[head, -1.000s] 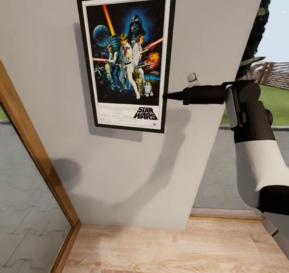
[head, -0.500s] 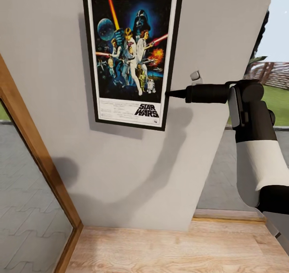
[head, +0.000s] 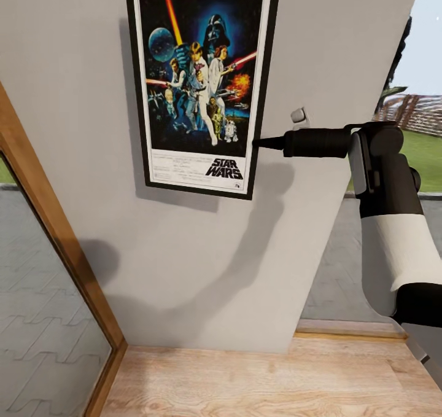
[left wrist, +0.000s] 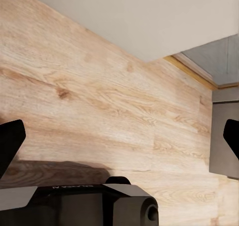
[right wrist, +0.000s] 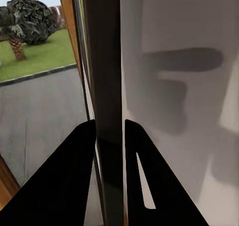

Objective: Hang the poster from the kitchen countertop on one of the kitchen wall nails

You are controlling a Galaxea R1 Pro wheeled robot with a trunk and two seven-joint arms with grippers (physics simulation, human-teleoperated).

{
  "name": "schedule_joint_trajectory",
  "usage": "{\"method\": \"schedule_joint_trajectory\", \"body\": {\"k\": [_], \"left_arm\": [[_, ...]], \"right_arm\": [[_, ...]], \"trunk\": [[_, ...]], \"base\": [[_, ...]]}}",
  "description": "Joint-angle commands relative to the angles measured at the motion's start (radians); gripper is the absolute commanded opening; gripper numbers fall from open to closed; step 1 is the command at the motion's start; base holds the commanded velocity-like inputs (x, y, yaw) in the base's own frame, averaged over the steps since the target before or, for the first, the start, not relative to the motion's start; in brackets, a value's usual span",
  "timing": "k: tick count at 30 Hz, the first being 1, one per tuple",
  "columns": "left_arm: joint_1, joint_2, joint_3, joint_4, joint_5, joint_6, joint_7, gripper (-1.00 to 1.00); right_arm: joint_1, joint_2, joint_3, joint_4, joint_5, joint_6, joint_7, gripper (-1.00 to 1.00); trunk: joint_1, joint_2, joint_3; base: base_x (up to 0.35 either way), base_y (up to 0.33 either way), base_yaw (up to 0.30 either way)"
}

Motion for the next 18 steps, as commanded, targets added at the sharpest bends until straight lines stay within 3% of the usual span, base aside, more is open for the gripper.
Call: {"method": "schedule_joint_trajectory", "body": {"k": [1,18], "left_arm": [[-0.001,0.0,0.0,0.001,0.001,-0.005,-0.003,1.0],[0.005,-0.005,-0.006,0.0,0.0,-0.009,-0.004,1.0]], "right_arm": [[-0.001,0.0,0.001,0.0,-0.003,0.01,0.003,-1.0],[0.005,0.006,0.002,-0.006,-0.005,0.008,0.002,-1.0]], "trunk": [[0.001,-0.002,-0.002],[0.001,-0.002,-0.002]], "base": [[0.0,0.0,0.0],[0.0,0.0,0.0]]}}
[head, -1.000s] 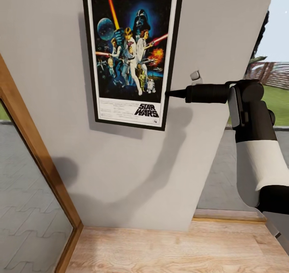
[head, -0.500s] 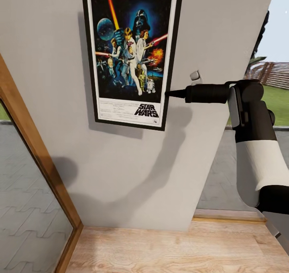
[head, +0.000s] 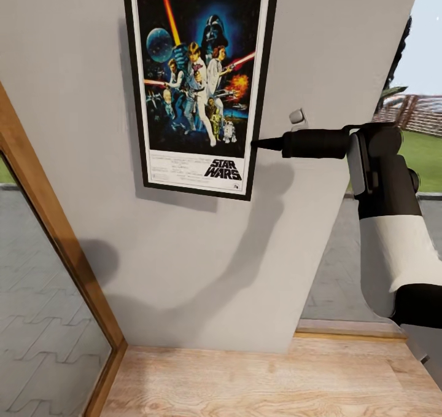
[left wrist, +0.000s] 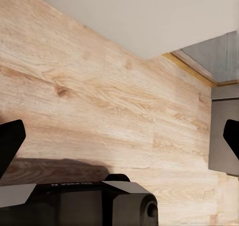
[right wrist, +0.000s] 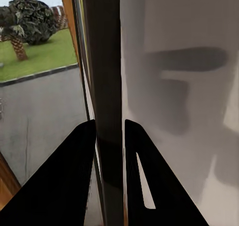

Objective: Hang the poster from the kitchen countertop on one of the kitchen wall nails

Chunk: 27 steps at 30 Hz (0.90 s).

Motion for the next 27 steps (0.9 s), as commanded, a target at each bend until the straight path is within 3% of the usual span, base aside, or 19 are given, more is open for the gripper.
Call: {"method": "schedule_joint_trajectory", "body": {"k": [1,27], "left_arm": [[0.001,0.0,0.0,0.001,0.001,-0.005,-0.003,1.0],[0.0,0.004,-0.002,0.001,0.001,-0.005,-0.003,1.0]], "right_arm": [[0.005,0.002,0.0,-0.002,-0.003,0.009,0.003,-1.0],[0.015,0.002,0.002,-0.003,-0.002,0.012,0.003,-1.0]], "trunk": [[0.001,-0.002,-0.002],[0.001,-0.002,-0.002]], "base": [[0.0,0.0,0.0],[0.0,0.0,0.0]]}}
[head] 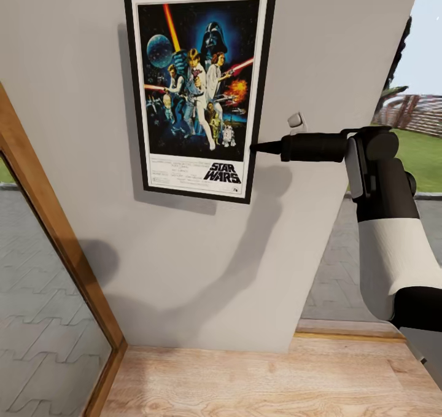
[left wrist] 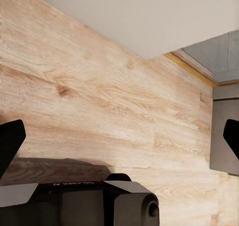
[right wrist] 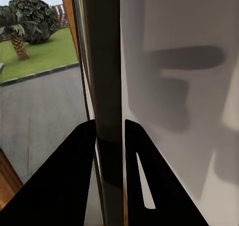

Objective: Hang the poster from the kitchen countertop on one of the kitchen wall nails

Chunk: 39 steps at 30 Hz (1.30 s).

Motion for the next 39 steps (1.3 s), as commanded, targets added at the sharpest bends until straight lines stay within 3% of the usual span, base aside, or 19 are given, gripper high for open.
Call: {"method": "schedule_joint_trajectory", "body": {"k": [1,39], "left_arm": [[-0.001,0.001,0.0,0.001,0.001,-0.005,-0.003,1.0],[0.0,0.002,-0.001,0.001,0.001,-0.005,-0.003,1.0]], "right_arm": [[-0.001,0.0,0.001,0.0,-0.003,0.01,0.003,-1.0],[0.0,0.0,-0.002,0.0,-0.004,0.011,0.003,-1.0]], "trunk": [[0.001,-0.002,-0.002],[0.001,-0.002,-0.002]], "base": [[0.0,0.0,0.0],[0.024,0.0,0.0]]}}
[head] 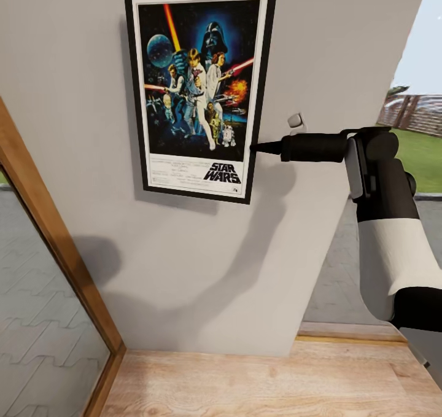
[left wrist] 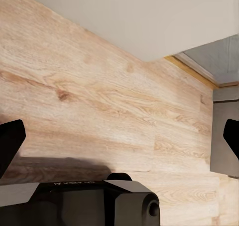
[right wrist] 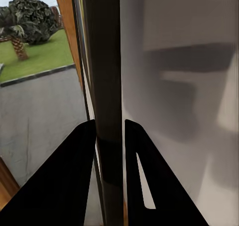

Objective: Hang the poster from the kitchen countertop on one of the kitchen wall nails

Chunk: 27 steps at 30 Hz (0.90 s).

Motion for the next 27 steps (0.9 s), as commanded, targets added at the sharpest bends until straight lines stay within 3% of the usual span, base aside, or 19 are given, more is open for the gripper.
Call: {"method": "schedule_joint_trajectory", "body": {"k": [1,27], "left_arm": [[-0.001,0.0,0.0,0.001,0.001,-0.005,-0.003,1.0],[-0.001,0.0,0.0,0.001,0.001,-0.005,-0.003,1.0]], "right_arm": [[-0.001,0.0,0.0,0.0,-0.003,0.01,0.003,-1.0],[-0.001,0.0,-0.001,-0.021,-0.003,0.011,0.005,-1.0]], "trunk": [[0.001,-0.002,-0.002],[0.001,-0.002,-0.002]], "base": [[0.036,0.0,0.0],[0.004,0.0,0.0]]}}
